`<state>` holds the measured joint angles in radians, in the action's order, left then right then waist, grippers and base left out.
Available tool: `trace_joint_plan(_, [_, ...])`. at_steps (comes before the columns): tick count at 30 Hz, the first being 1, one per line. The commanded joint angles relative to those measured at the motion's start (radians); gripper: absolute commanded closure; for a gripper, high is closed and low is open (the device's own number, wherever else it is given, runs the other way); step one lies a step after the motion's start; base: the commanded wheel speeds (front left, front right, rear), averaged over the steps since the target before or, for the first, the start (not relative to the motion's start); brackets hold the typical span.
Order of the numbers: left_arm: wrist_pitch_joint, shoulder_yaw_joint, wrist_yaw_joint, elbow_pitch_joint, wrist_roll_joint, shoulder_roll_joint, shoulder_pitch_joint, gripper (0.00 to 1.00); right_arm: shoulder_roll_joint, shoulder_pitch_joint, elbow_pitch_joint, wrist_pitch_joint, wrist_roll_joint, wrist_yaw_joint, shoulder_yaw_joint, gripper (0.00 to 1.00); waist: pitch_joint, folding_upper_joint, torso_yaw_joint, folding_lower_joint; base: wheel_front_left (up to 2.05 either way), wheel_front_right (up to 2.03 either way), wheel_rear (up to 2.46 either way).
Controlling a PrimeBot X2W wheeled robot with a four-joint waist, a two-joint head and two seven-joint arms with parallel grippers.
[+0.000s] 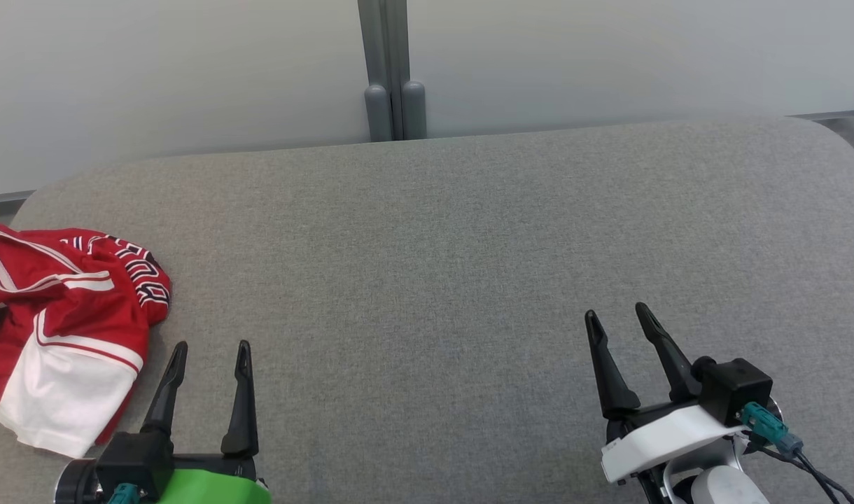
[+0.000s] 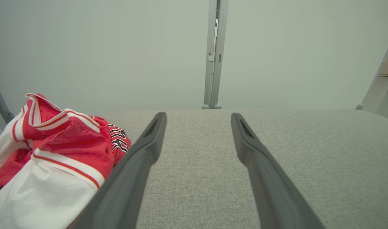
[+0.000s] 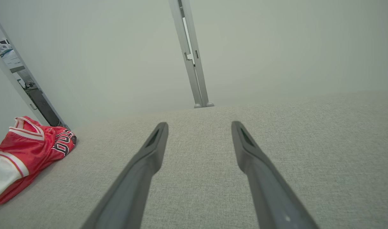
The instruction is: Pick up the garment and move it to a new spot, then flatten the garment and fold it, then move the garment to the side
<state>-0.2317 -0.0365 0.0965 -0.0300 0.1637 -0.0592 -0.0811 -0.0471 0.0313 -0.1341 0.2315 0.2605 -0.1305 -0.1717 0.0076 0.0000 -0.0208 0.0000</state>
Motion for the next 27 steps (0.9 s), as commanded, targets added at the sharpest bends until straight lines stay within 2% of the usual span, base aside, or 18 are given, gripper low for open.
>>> trace_joint_plan(1, [-0.008,0.003,0.005,0.005,-0.026,-0.001,-0.008,0.0,-0.004,-0.006,0.008,0.01,-0.021,0.0,-0.003,0.0,0.0,0.0,0.0,0.0,0.0,0.0,0.0])
trace_joint_plan(16, [-0.036,0.001,0.019,0.017,-0.13,0.006,-0.019,0.0,-0.005,-0.017,-0.008,0.037,-0.135,0.0,-0.001,0.0,0.0,0.0,0.002,0.0,0.0,0.0,0.0])
trace_joint_plan(27, [-0.034,0.013,0.027,0.009,-0.116,0.008,-0.02,0.0,-0.005,-0.018,-0.045,0.034,-0.139,0.0,0.001,0.0,-0.003,0.0,-0.001,0.0,0.0,0.0,0.0])
